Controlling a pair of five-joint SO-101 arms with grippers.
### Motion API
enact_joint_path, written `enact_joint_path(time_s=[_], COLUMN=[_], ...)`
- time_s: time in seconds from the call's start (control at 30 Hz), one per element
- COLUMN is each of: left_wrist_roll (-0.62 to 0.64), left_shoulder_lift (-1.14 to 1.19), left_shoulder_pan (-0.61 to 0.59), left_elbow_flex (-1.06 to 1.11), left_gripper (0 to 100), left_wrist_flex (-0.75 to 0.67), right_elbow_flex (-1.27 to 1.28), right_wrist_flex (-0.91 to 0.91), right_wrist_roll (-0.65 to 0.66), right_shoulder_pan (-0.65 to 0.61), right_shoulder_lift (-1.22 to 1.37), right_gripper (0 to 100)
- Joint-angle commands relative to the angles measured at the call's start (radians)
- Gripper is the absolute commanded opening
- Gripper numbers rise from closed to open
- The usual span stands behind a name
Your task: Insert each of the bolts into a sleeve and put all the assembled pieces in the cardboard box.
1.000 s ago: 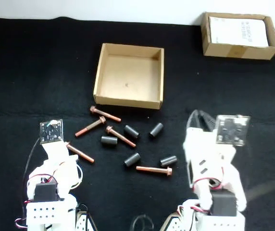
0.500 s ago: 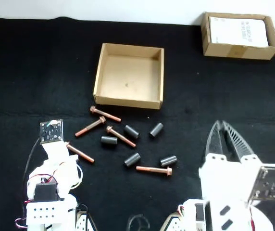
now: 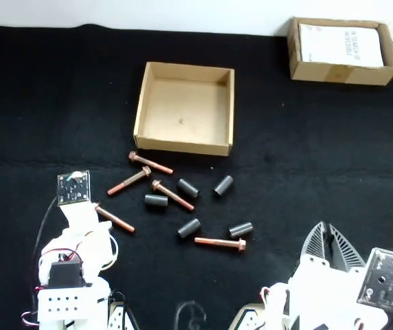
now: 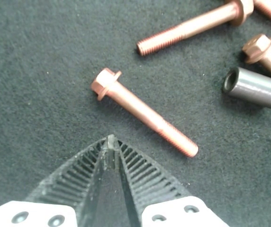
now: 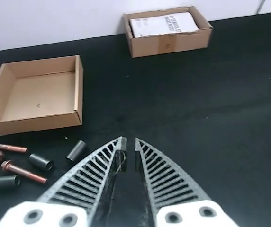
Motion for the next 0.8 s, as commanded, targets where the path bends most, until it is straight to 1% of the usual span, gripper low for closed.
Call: enact_joint_path(time_s=[0.0,0.2,0.3,0.37,0.47,0.57,0.63,0.77], left_wrist_roll=[0.003,0.003,-0.003,-0.003,-0.003,-0.003,-0.003,-0.003], left_shoulder_lift=[-0.004,-0.004,-0.004,-0.004,-0.004,-0.002,0.005,0.008], left_shoulder_pan=[-0.001,0.002,-0.001,-0.012,-0.071,-0.079,-0.081,-0.061], left_elbow_flex=[0.018,0.018,0.015,-0.016,-0.061,-0.157,-0.260,-0.513], left_gripper=[2,2,2,2,2,2,2,2], left_wrist_flex=[0.002,0.002,0.002,0.008,0.006,0.021,0.086,0.287], right_elbow_flex=[-0.025,-0.031,-0.008,0.044,0.139,0.203,0.231,0.280], right_wrist_flex=[0.008,0.012,0.012,0.012,0.012,0.012,0.012,0.012], right_wrist_roll=[0.009,0.009,0.009,0.009,0.009,0.009,0.009,0.009], right_shoulder_pan=[0.045,0.056,0.056,0.056,0.056,0.059,0.077,0.099], right_shoulder_lift=[-0.001,-0.008,-0.059,-0.102,-0.173,-0.219,-0.228,-0.228], right_gripper=[3.4,3.4,3.4,3.4,3.4,3.4,3.4,3.4])
